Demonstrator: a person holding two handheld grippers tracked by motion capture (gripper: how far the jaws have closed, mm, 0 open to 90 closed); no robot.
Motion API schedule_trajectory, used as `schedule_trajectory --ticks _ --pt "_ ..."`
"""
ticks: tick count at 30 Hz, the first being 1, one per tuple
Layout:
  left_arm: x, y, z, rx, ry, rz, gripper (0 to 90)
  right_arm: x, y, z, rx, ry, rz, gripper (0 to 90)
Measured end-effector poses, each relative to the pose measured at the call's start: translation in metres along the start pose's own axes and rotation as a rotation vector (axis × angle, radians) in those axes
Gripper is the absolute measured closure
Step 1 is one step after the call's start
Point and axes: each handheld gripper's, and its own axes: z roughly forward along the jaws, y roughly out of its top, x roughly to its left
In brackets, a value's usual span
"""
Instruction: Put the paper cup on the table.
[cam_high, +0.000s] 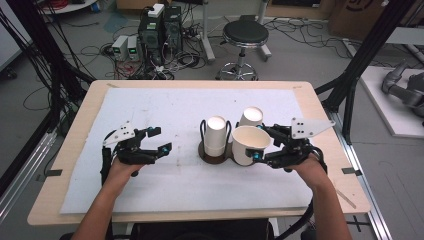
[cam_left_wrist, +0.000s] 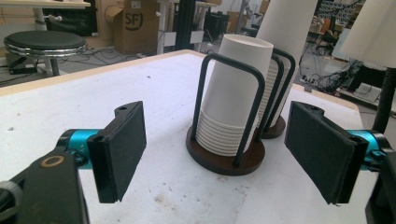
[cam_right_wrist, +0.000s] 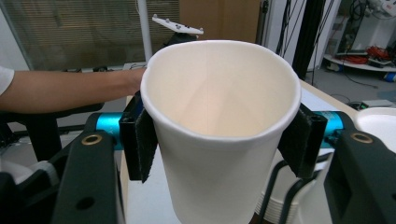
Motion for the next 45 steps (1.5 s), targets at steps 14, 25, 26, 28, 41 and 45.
schedule_trajectory --ticks 14,25,26,28,41,45 --pt "0.000 0.000 0.000 -0.004 0.006 0.002 20.7 -0.007 0.002 -0.050 -0.046 -0.111 0.002 38.0" --pt "0.001 0.000 0.000 -0.005 0.009 0.000 20.7 -0.017 -0.007 -0.080 -0.073 -0.259 0.042 38.1" --pt "0.001 0.000 -0.001 -0.006 0.010 0.000 20.7 -0.018 -0.008 -0.082 -0.075 -0.279 0.045 38.1" --pt "0.001 0.000 -0.001 -0.006 0.011 0.003 20.7 -0.020 -0.011 -0.086 -0.077 -0.317 0.056 38.0" --pt "0.002 0.000 -0.001 -0.010 0.019 0.014 20.7 -0.043 -0.043 -0.084 -0.068 -0.619 0.152 38.1" --pt "0.002 0.000 -0.001 -0.008 0.022 0.017 20.7 -0.048 -0.053 -0.082 -0.071 -0.695 0.189 38.1"
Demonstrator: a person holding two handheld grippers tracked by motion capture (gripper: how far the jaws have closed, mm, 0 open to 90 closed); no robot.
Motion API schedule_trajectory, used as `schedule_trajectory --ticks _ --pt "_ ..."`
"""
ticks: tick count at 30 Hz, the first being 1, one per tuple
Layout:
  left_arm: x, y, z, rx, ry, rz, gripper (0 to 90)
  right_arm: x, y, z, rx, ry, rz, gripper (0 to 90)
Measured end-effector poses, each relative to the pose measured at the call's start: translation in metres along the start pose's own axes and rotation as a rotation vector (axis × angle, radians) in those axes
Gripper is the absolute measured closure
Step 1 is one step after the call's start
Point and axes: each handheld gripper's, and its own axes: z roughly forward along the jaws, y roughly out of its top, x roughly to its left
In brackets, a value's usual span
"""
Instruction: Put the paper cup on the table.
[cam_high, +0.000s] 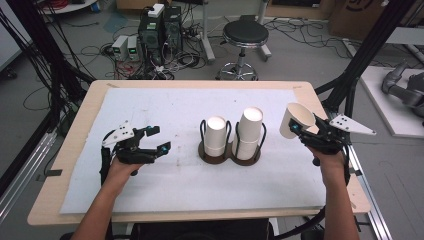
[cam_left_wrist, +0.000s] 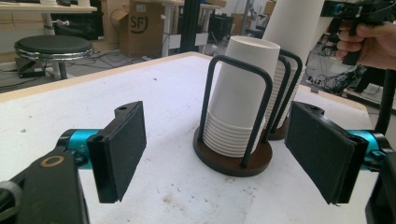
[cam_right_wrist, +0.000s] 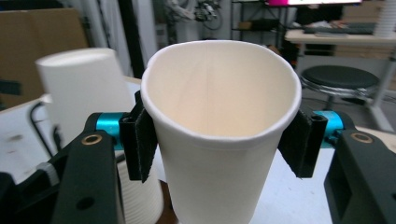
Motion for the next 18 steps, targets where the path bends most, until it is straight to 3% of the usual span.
schedule_trajectory --ticks 7,18 --pt "0.000 0.000 0.000 0.001 0.000 0.003 20.7 -0.007 -0.020 0.011 0.055 -0.069 0.030 38.1" --pt "0.000 -0.001 0.001 0.006 0.007 0.000 20.7 -0.009 -0.039 0.031 0.118 -0.081 0.026 38.0"
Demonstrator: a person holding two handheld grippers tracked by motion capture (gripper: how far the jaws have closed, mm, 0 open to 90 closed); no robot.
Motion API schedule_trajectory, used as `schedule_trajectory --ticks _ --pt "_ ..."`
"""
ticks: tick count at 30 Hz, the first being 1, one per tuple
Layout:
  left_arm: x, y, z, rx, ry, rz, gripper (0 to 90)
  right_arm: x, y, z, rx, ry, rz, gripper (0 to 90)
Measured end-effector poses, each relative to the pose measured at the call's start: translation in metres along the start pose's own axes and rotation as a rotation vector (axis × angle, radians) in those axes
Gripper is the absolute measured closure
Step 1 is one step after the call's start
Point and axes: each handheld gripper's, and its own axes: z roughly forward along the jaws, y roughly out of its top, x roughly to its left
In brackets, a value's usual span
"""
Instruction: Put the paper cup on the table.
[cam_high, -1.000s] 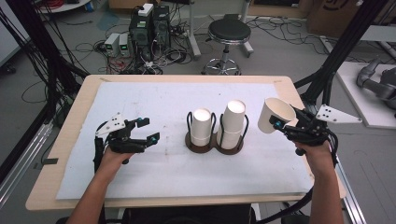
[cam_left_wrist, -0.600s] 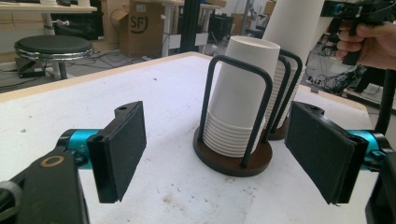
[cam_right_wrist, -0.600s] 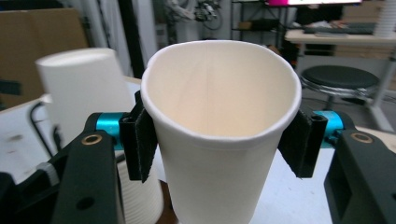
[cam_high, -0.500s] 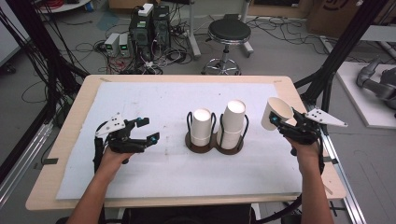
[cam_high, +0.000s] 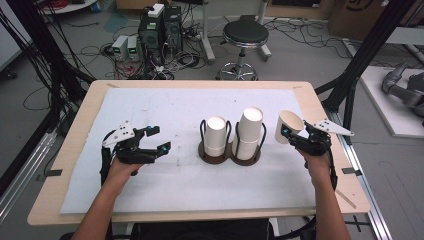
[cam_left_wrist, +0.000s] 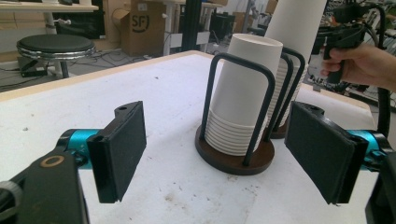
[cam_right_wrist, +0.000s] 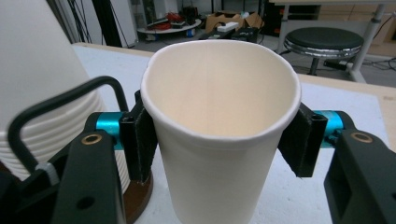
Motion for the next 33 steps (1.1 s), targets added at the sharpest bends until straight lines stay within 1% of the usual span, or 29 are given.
schedule_trajectory --ticks 3,7,9,11,14,18,26,28,32,33 --pt "0.000 0.000 0.000 0.005 0.000 -0.001 20.7 -0.003 -0.005 0.008 0.020 -0.007 0.018 38.1" --pt "0.000 -0.001 0.000 0.007 0.000 -0.001 20.7 -0.008 -0.012 0.015 0.073 -0.015 0.035 38.0" --pt "0.000 -0.001 0.000 0.009 0.001 -0.001 20.7 -0.011 -0.014 0.018 0.088 -0.014 0.055 38.0" --pt "0.000 -0.001 0.000 0.011 0.000 -0.001 20.7 -0.013 -0.016 0.020 0.103 -0.011 0.057 38.1" --pt "0.000 -0.001 0.001 0.012 0.001 -0.003 20.7 -0.014 -0.019 0.024 0.135 -0.014 0.046 38.0" --pt "0.000 -0.001 0.000 0.014 0.000 -0.001 20.7 -0.015 -0.021 0.028 0.173 -0.006 0.039 37.5" --pt "0.000 -0.001 0.001 0.018 0.004 -0.003 20.7 -0.014 -0.023 0.025 0.186 -0.003 0.028 35.1" --pt "0.000 -0.001 0.001 0.020 0.006 -0.001 20.7 -0.014 -0.025 0.023 0.172 -0.002 0.024 34.8" --pt "0.000 -0.001 0.001 0.021 0.003 0.004 20.7 -0.015 -0.028 0.019 0.176 -0.001 0.052 30.1" --pt "0.000 -0.001 0.001 0.020 0.004 0.001 20.7 -0.015 -0.029 0.018 0.175 -0.001 0.047 29.4"
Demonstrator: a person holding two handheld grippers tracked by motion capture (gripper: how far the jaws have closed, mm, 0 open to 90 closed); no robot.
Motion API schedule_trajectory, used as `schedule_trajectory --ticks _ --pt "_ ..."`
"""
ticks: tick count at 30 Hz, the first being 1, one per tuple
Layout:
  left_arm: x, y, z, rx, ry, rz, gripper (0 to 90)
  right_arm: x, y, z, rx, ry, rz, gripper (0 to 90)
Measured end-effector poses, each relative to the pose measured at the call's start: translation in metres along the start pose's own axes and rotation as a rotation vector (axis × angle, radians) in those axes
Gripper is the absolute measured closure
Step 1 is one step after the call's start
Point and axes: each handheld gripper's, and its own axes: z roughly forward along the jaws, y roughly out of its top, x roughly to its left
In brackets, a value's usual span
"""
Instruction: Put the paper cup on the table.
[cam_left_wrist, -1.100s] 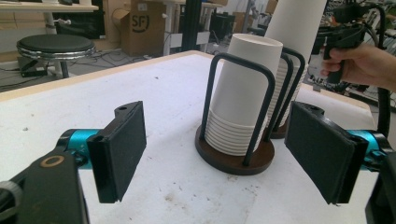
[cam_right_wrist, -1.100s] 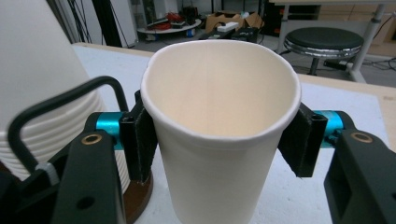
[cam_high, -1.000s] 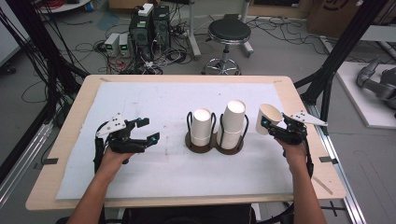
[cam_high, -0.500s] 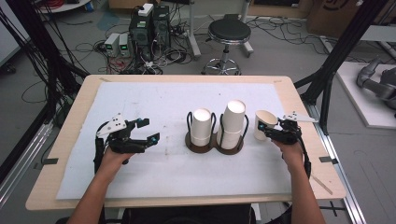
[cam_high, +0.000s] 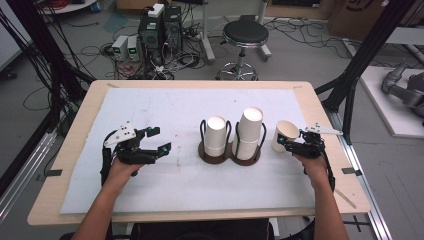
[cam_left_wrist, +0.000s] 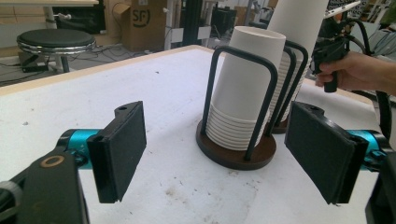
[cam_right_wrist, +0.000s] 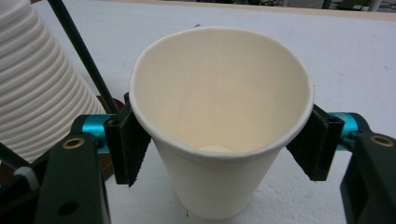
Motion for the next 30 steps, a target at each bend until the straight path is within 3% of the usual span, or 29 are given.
schedule_trajectory --ticks 12,22,30 --pt "0.000 0.000 0.000 0.005 0.001 -0.001 20.7 0.003 -0.002 0.001 0.023 -0.004 -0.014 22.3" --pt "0.000 0.000 0.001 0.006 -0.003 -0.001 20.7 0.003 -0.006 -0.004 0.042 -0.010 -0.028 21.4" --pt "0.001 0.000 0.000 0.004 0.000 -0.001 20.7 0.003 -0.010 -0.018 0.045 0.004 -0.040 21.4"
